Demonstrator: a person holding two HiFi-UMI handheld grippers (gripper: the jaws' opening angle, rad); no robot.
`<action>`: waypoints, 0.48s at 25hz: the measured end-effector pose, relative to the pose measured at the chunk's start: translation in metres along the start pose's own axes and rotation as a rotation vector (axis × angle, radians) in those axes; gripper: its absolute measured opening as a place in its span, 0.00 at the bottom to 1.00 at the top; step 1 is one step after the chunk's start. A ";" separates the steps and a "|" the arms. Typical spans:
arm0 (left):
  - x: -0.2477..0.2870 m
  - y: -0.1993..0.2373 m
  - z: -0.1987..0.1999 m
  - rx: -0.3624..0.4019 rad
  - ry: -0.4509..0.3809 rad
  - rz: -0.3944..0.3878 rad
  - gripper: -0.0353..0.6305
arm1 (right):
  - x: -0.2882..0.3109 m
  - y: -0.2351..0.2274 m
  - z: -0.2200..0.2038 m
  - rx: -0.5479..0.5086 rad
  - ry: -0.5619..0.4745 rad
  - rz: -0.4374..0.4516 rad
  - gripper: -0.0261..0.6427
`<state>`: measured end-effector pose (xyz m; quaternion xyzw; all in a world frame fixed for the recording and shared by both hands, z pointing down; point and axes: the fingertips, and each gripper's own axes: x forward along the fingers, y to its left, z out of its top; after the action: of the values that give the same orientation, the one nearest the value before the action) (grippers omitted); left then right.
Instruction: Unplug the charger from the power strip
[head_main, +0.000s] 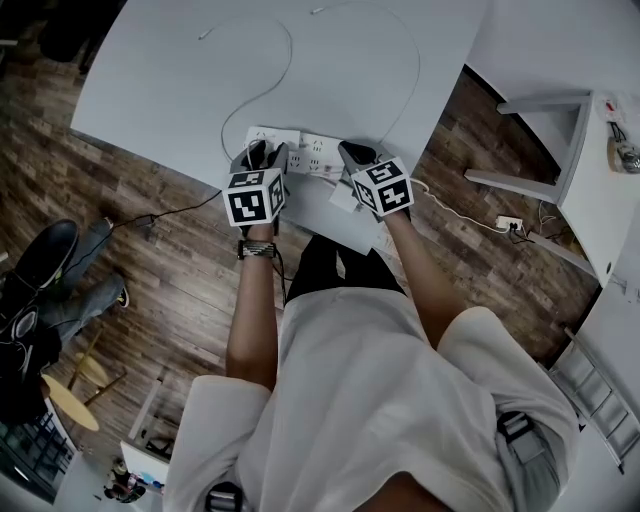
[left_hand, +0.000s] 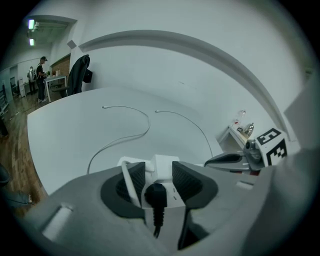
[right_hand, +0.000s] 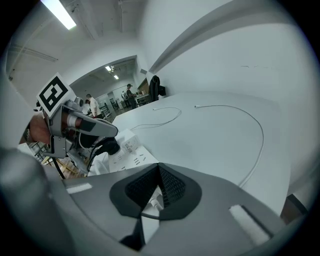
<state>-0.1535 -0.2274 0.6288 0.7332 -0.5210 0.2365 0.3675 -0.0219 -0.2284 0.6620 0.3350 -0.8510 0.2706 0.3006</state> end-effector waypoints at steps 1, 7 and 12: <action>-0.001 0.001 0.000 -0.001 0.000 0.003 0.31 | 0.000 0.000 0.000 0.007 0.002 0.001 0.04; -0.013 0.012 -0.004 -0.006 -0.006 0.027 0.33 | -0.011 -0.002 0.012 0.070 -0.034 -0.044 0.04; -0.027 0.021 -0.018 -0.001 0.020 0.043 0.36 | -0.040 -0.002 0.041 0.053 -0.129 -0.080 0.04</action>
<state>-0.1814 -0.2012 0.6265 0.7190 -0.5333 0.2514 0.3680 -0.0100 -0.2406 0.6068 0.3935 -0.8471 0.2585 0.2467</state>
